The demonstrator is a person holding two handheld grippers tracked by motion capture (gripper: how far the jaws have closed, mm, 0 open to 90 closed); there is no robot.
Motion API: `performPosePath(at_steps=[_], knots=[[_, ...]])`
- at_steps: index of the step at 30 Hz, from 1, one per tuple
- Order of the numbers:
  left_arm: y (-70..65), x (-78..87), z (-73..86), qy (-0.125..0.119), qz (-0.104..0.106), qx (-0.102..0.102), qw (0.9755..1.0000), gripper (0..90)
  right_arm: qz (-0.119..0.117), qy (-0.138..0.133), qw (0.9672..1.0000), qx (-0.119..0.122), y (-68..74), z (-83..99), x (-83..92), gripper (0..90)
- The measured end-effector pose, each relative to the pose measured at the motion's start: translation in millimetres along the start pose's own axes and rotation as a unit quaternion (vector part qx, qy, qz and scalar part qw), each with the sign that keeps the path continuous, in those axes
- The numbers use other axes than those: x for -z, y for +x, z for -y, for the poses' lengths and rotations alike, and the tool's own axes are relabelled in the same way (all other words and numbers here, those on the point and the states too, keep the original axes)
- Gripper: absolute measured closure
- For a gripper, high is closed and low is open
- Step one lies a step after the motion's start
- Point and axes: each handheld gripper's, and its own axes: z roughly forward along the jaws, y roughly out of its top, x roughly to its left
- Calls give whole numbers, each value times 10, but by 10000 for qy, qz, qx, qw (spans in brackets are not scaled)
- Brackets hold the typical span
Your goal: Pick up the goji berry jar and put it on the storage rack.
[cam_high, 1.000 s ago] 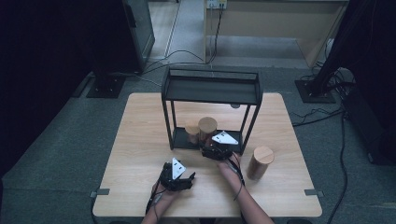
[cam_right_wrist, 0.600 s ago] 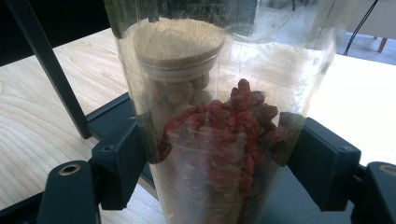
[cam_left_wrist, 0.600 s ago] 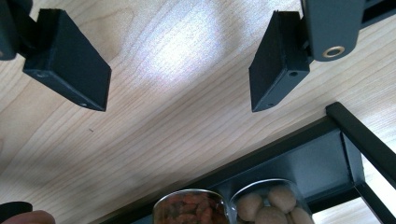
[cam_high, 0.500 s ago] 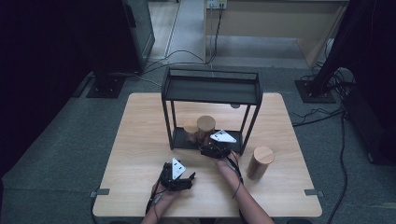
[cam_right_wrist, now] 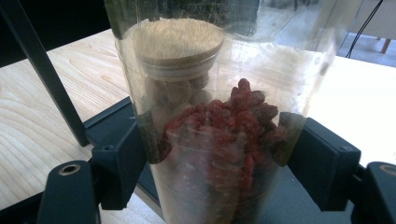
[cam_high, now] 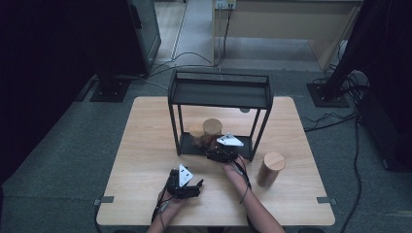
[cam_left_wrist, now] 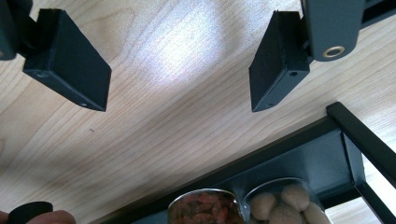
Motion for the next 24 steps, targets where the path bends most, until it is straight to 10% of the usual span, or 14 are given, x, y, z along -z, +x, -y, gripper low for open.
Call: performPosePath(at_steps=[24], knots=[[6,3,3,-4,16,17,10000,210,71,-61,10000,-19,-32,-12,-125,247]])
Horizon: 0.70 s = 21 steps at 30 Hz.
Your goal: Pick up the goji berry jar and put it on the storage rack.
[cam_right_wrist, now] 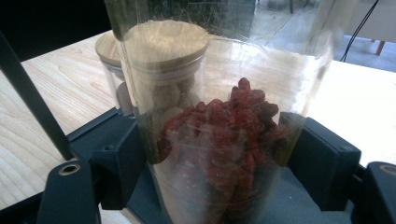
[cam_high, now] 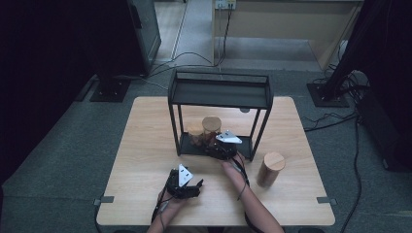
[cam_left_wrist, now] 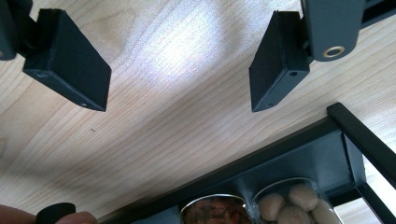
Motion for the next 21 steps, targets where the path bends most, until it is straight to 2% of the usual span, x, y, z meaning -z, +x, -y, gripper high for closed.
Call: performPosePath(at_steps=[21], knots=[[-1,-1,-3,8,7,-16,10000,210,158,-62,9999,-15,-24,10,-82,247]])
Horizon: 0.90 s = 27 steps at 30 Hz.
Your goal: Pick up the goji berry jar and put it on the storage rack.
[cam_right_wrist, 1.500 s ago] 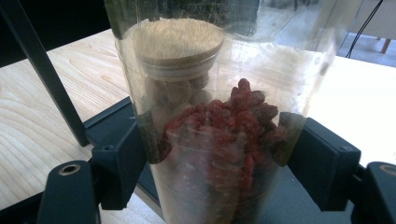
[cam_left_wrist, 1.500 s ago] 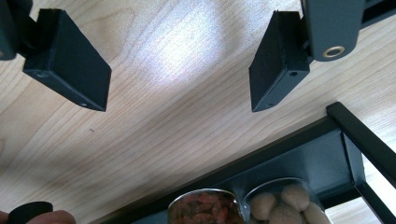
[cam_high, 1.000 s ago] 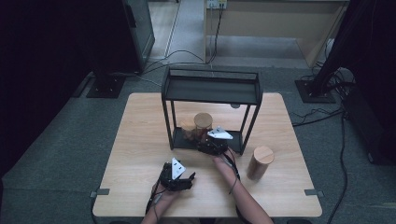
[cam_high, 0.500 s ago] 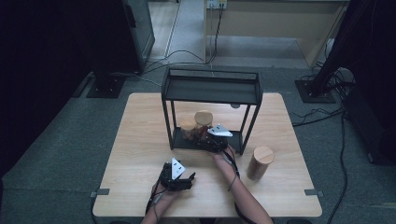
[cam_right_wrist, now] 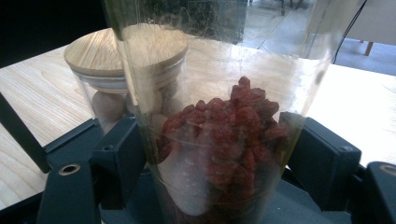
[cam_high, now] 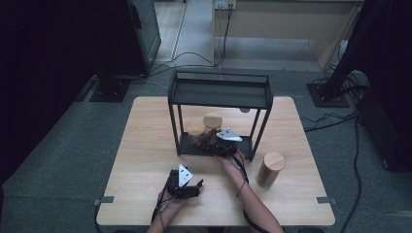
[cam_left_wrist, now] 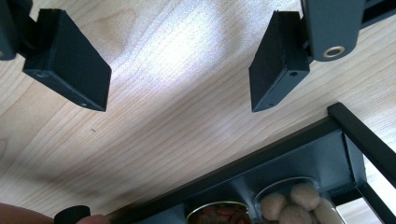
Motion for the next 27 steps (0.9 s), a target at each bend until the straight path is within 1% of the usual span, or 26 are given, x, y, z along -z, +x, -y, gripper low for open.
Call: performPosePath(at_steps=[4,9,14,17,19,20,22,27], knots=[[-3,-1,1,-5,-3,-5,10000,210,32,25,10000,-24,2,-14,-9,247],[1,0,1,-2,2,-1,10000,210,170,97,9998,-38,24,-56,-23,247],[1,0,0,0,3,0,10000,210,164,104,9998,-33,18,-60,-25,246],[0,0,1,-4,-2,1,10000,210,147,151,9998,-49,8,-70,-27,241],[0,0,0,0,0,3,10000,210,153,271,9995,-35,7,-89,-35,227],[1,0,-1,3,0,3,10000,210,156,290,9995,-29,5,-84,-36,219],[1,0,-2,4,1,2,10000,210,165,293,9994,-74,5,-75,-27,217],[0,0,-1,1,0,1,10000,210,215,340,9992,-41,32,-99,-2,204]])
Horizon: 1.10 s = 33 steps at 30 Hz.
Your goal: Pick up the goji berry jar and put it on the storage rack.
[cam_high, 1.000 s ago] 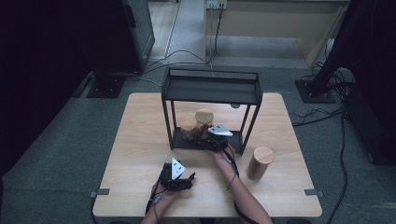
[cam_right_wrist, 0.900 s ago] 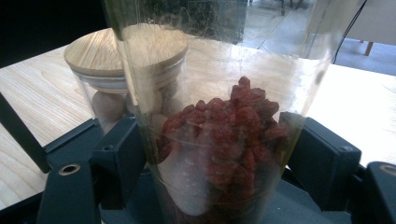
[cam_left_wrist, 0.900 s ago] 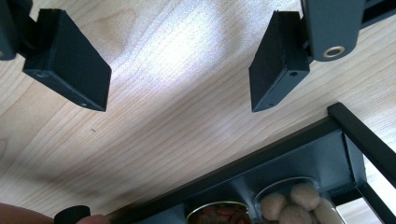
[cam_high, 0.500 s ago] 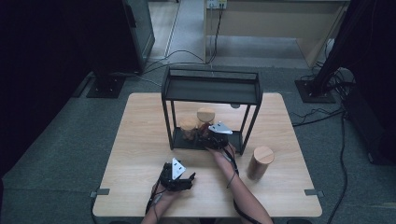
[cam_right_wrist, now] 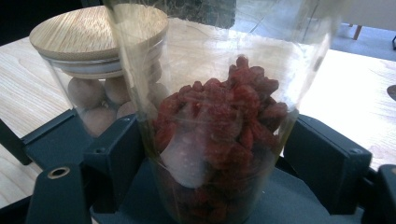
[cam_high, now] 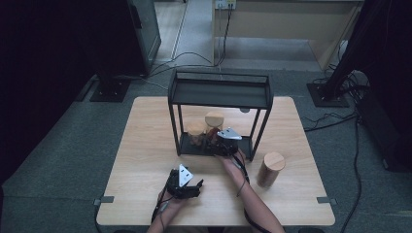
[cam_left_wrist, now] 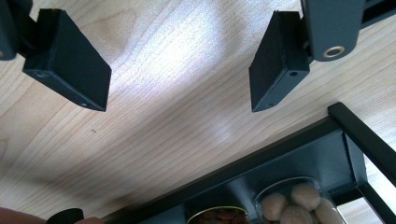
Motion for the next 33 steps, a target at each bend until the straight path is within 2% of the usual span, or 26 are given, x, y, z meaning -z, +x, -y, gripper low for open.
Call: performPosePath(at_steps=[19,24,33], knots=[[0,-5,-7,20,-5,9,10000,210,-97,-37,9999,-102,27,-2,206,205],[-3,-7,-9,26,-8,5,10000,210,-165,-5,9994,-315,9,-23,256,217],[9,-6,-7,20,1,56,10000,210,-224,-16,9995,-232,30,-19,342,213]])
